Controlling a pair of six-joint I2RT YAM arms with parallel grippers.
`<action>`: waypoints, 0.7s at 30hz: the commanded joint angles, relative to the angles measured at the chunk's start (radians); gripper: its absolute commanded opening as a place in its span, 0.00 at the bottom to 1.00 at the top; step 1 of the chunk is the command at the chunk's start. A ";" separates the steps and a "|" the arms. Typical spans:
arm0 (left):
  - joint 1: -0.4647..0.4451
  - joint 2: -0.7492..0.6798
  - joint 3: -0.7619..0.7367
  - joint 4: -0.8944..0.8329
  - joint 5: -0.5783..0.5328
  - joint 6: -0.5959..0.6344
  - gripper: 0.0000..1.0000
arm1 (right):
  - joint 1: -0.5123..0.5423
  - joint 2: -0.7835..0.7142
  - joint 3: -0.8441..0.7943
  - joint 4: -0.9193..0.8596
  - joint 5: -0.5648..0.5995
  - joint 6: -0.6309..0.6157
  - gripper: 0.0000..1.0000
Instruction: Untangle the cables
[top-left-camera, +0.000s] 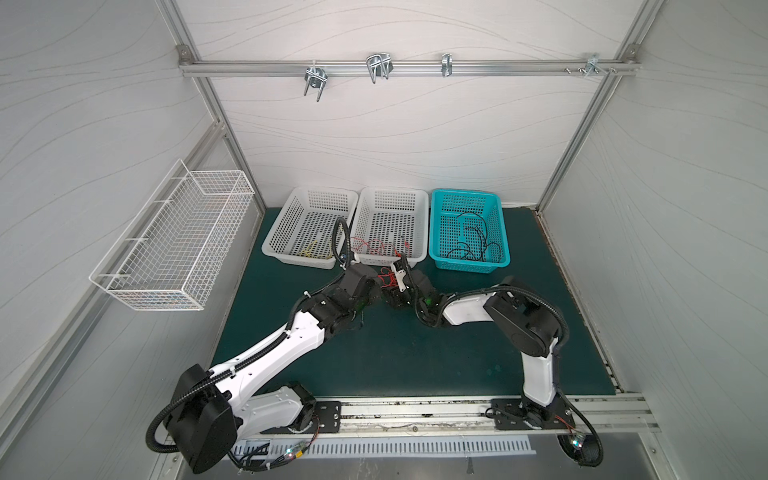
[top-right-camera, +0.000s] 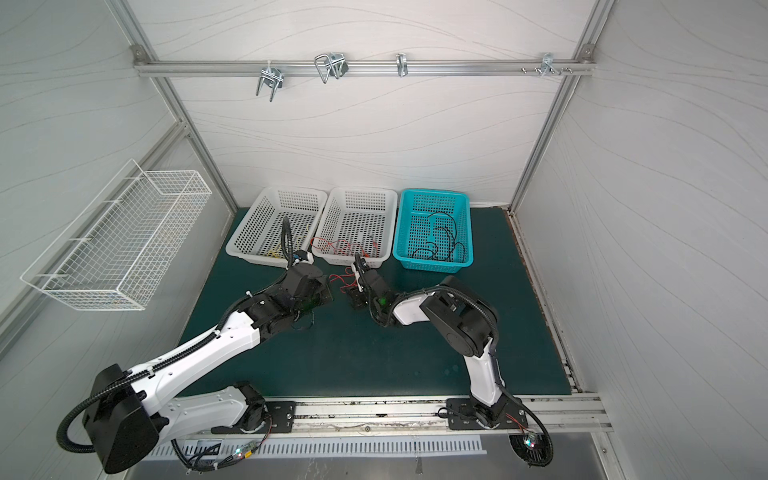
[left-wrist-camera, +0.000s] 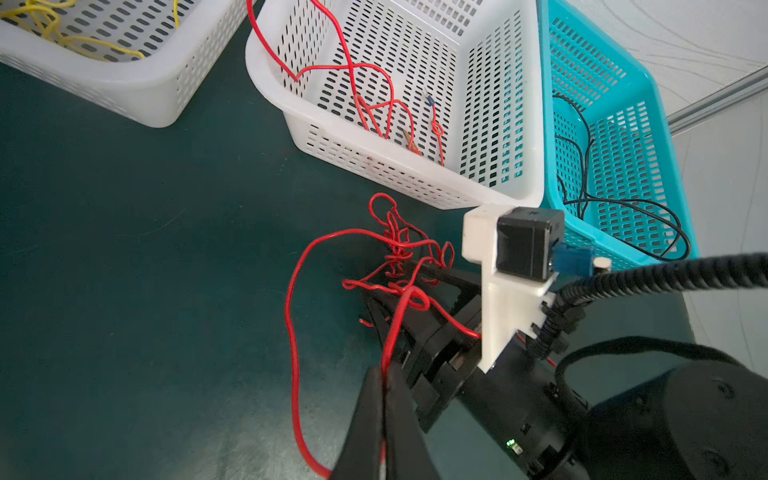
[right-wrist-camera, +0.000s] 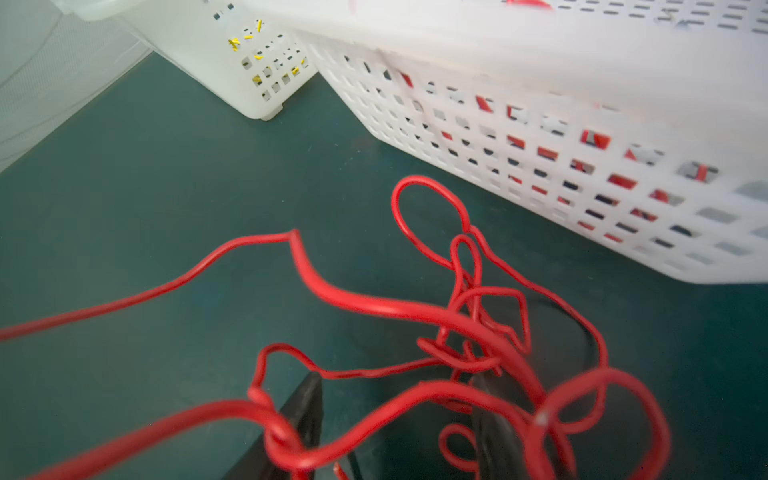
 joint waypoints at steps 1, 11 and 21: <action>-0.004 -0.027 0.008 0.014 -0.044 -0.017 0.00 | -0.026 0.038 0.012 -0.086 0.017 0.064 0.51; -0.003 -0.124 -0.016 -0.046 -0.143 -0.001 0.00 | -0.050 0.007 -0.024 -0.192 0.082 0.125 0.16; 0.005 -0.214 -0.017 -0.146 -0.264 0.031 0.00 | -0.049 -0.127 -0.151 -0.259 0.171 0.144 0.00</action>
